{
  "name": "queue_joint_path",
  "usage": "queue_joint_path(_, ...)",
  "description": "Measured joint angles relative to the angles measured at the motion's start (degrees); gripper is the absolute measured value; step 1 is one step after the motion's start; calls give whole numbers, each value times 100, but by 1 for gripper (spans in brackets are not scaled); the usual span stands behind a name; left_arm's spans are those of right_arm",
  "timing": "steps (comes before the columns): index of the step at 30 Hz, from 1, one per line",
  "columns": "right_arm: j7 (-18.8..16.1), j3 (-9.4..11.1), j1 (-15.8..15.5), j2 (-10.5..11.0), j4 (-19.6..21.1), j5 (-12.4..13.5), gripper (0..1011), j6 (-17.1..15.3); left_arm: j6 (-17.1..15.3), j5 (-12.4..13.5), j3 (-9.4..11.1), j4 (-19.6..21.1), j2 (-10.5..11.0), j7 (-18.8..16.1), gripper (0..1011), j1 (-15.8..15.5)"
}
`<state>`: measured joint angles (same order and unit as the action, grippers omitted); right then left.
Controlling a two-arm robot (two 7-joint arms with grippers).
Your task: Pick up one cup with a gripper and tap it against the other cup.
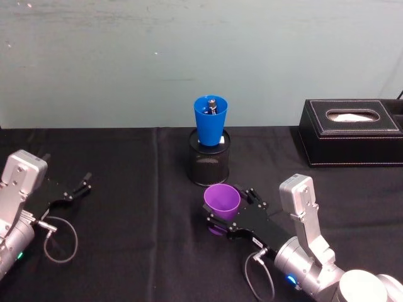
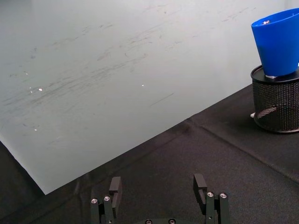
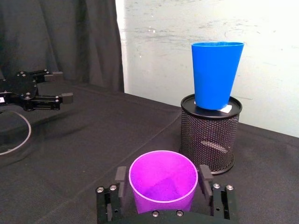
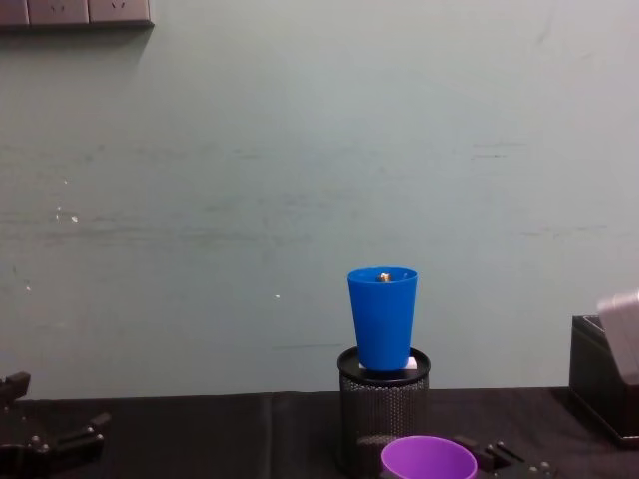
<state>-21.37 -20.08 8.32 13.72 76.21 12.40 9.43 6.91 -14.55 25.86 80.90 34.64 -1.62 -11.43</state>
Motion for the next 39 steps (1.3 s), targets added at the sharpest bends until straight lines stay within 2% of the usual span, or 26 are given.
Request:
queue_joint_path(2,0,0,0,0,1,0,1000,-1,0,0,0,0,0,0,1000,0)
queue_joint_path(10,13,-2,-11,11,81,-38,1002,24,0,0,0,0,0,0,1000,0)
queue_joint_path(24,232,87,-200,124,941,-292,1002,22,0,0,0,0,0,0,1000,0)
queue_joint_path(33,666,304,-519,96,1600,-514,1003,-125,0,0,0,0,0,0,1000,0)
queue_joint_path(39,957,551,-779,22,1912,-622,1002,-223,0,0,0,0,0,0,1000,0)
